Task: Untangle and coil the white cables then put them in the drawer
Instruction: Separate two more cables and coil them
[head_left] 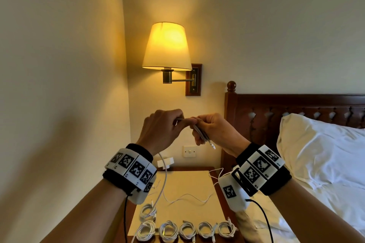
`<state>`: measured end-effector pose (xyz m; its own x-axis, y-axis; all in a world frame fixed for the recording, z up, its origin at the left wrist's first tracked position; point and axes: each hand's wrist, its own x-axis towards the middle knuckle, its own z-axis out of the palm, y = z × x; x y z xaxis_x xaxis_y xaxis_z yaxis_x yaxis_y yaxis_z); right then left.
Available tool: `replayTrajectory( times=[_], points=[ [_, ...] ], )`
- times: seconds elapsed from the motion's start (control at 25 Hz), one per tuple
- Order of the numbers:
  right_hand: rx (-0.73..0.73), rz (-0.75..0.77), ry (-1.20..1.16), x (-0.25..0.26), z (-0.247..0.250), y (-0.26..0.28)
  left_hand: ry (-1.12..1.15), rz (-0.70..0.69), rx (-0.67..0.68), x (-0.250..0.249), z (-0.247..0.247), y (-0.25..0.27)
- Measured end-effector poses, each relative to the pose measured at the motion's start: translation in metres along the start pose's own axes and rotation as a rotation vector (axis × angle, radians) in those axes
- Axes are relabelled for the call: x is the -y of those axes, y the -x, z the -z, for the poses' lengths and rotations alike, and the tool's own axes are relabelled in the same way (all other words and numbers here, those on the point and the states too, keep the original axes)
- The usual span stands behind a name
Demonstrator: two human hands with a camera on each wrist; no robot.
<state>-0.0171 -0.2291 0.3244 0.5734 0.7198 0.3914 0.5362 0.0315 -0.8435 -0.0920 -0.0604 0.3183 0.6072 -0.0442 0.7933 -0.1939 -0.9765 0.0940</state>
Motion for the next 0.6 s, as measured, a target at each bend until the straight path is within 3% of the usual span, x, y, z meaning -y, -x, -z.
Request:
replayTrajectory(
  times=[0.2,0.4,0.52,0.6],
  points=[
    [0.047,-0.159,-0.519,0.001,-0.004,0.005,0.295,0.076,-0.007,0.015,-0.019,0.000],
    [0.165,-0.212,-1.080,0.001,0.001,0.006,0.393,0.132,-0.043,0.039,-0.033,0.014],
    [0.111,-0.138,-1.201,0.006,0.017,0.004,0.362,0.188,-0.022,0.057,-0.046,0.036],
    [-0.028,-0.109,-1.097,0.009,0.031,0.001,0.334,0.203,0.038,0.061,-0.054,0.057]
  ],
)
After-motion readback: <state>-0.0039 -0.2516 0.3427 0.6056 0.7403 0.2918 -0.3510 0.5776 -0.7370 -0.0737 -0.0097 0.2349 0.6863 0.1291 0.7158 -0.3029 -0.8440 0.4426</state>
